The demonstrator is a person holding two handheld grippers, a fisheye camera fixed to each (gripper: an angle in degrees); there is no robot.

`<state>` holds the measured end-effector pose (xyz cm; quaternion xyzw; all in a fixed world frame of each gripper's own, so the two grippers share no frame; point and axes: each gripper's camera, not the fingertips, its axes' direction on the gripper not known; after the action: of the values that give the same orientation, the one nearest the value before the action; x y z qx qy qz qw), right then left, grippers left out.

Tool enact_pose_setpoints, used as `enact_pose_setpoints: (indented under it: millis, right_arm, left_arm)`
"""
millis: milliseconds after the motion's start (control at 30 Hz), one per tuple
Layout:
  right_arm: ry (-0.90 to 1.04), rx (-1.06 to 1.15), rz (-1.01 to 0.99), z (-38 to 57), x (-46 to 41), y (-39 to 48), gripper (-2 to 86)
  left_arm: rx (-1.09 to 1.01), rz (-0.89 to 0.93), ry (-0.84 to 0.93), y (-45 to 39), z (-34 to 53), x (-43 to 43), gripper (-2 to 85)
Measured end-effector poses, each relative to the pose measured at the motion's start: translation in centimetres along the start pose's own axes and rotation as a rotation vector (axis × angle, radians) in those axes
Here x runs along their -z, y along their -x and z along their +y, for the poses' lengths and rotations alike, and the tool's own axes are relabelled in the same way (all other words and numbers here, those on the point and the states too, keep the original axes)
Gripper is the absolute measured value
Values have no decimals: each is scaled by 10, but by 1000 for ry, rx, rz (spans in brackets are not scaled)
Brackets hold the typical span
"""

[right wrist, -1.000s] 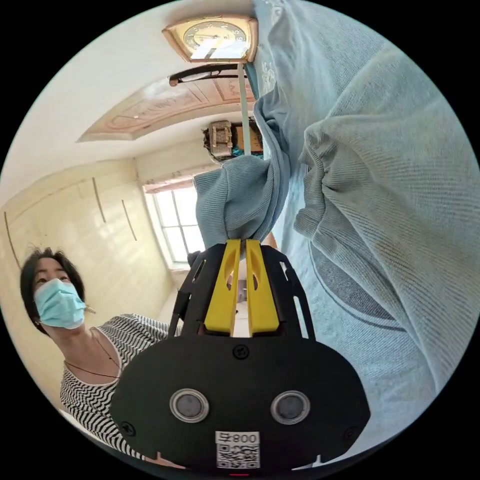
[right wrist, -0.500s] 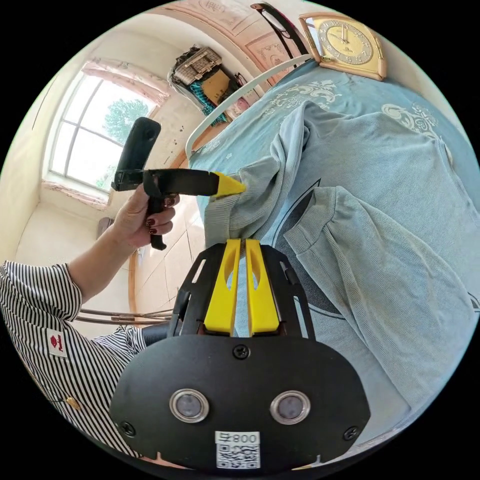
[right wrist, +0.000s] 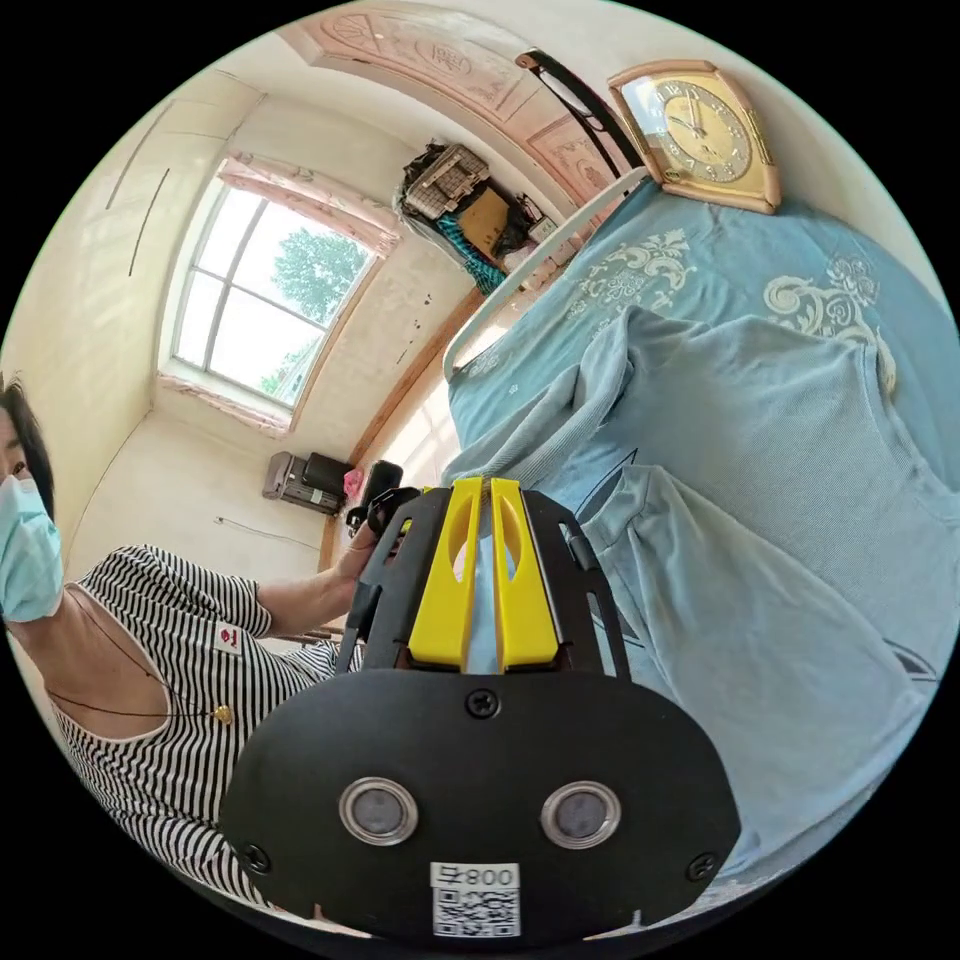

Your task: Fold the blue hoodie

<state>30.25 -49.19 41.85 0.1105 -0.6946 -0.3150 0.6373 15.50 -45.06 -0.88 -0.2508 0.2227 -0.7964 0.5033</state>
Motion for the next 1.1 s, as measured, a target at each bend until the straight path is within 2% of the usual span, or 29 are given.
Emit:
enact_pose_setpoints:
  millis: [167,233,367,567,800,1100]
  right_arm:
    - [78,91,153,-20,64,33,17]
    - [88,96,191,-18,81,38,17]
    - [129,63,204,1,91,27,16]
    - [202,-50,226,30,100,-12,15]
    - [249,-86,275,31,137,-34,16]
    - [309,-218,305,50,146,-102,17]
  left_arm:
    - [-29,192,53,-3,11,-61,41]
    - [-45,207,43,-1,16,-69,40]
    - [19,174,164,23,36,-102,36]
    - [137,176,254,63,65,-153,34]
    - [113,173,363,77,71,-213,35]
    - [169,64,488,121,85,-284,34]
